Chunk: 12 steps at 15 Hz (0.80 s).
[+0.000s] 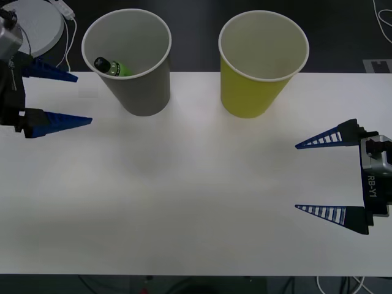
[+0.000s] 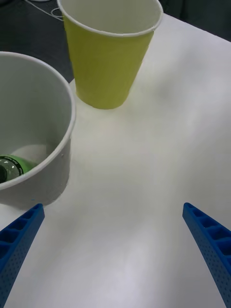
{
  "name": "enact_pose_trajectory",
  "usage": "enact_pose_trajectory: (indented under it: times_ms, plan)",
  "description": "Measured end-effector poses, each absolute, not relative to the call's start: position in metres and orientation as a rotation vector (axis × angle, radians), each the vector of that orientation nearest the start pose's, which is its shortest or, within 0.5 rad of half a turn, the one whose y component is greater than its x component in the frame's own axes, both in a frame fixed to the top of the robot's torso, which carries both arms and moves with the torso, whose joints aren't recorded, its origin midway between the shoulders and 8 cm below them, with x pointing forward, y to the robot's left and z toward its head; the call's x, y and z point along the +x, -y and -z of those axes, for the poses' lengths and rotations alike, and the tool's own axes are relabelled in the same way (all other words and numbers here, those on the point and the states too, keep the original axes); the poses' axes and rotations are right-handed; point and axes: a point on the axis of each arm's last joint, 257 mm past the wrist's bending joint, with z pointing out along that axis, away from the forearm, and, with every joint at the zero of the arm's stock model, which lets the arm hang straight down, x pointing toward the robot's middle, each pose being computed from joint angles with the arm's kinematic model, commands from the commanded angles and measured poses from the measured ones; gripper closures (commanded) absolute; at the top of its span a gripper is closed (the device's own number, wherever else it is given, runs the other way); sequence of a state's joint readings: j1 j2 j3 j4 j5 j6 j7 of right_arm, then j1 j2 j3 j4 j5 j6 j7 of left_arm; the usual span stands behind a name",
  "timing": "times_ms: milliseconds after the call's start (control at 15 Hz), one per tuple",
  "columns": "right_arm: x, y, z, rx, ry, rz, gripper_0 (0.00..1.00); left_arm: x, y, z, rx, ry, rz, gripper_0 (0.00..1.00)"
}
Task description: Put the can into the green bin and the plastic bottle into the gray bin
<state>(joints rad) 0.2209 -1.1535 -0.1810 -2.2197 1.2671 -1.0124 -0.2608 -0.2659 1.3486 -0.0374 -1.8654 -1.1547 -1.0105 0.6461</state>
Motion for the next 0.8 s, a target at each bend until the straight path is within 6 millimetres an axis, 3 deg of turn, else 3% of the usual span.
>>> enact_pose_trajectory:
  times_ms: [533,800]
  plan:
    - [0.322,0.197,0.129,-1.590,-1.487,-0.349,0.00,0.401,-0.259,0.086,1.459,-1.653,0.352,0.00]
    - [0.322,0.197,0.129,-1.590,-1.487,-0.349,0.00,0.375,-0.267,0.090,1.518,-1.614,0.397,0.00]
